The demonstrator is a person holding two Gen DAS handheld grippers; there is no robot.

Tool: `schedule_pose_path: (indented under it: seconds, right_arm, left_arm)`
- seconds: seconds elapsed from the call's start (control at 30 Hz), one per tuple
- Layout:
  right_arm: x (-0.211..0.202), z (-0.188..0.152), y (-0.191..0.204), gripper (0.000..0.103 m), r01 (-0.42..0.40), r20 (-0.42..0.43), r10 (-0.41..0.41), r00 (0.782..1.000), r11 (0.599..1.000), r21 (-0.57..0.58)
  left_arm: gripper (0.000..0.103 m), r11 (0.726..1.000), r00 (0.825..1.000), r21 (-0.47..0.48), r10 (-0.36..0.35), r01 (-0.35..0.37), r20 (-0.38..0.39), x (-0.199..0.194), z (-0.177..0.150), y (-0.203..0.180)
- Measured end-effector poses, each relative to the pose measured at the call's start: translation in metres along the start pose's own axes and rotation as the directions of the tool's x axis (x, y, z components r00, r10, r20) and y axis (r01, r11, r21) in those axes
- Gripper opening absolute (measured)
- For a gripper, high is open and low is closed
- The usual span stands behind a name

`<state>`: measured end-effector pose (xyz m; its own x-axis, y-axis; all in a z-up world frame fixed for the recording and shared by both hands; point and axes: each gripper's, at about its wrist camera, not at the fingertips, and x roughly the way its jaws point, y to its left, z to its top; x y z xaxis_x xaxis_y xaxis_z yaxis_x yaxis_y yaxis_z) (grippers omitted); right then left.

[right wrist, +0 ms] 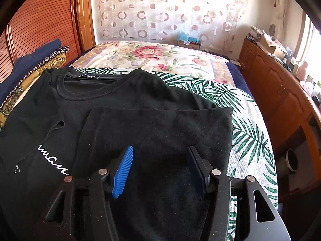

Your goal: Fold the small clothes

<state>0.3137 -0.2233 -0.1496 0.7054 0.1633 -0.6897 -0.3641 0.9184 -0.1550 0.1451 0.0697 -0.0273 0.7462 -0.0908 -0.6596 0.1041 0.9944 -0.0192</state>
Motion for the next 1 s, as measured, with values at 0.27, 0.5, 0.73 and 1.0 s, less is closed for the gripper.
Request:
schedule_pose_path:
  seconds: [0.27, 0.5, 0.73, 1.0]
  right_arm:
    - [-0.001, 0.000, 0.001, 0.058, 0.022, 0.005, -0.022, 1.000, 1.000, -0.018]
    - [-0.001, -0.001, -0.001, 0.058, 0.027, 0.008, -0.027, 1.000, 0.999, -0.025]
    - [-0.003, -0.001, 0.004, 0.058, 0.069, 0.018, -0.068, 0.997, 0.996, -0.060]
    - [-0.001, 0.001, -0.002, 0.058, 0.046, 0.010, -0.045, 0.999, 0.998, -0.046]
  left_arm:
    - [0.087, 1.000, 0.999, 0.016, -0.024, 0.024, -0.031, 0.036, 0.038, -0.004]
    - [0.072, 0.997, 0.989, 0.072, 0.000, 0.010, -0.147, 0.089, 0.066, 0.002]
    - [0.047, 0.991, 0.972, 0.128, 0.060, -0.031, -0.229, 0.134, 0.081, 0.001]
    - [0.043, 0.974, 0.944, 0.209, 0.146, -0.086, -0.294, 0.170, 0.094, -0.005]
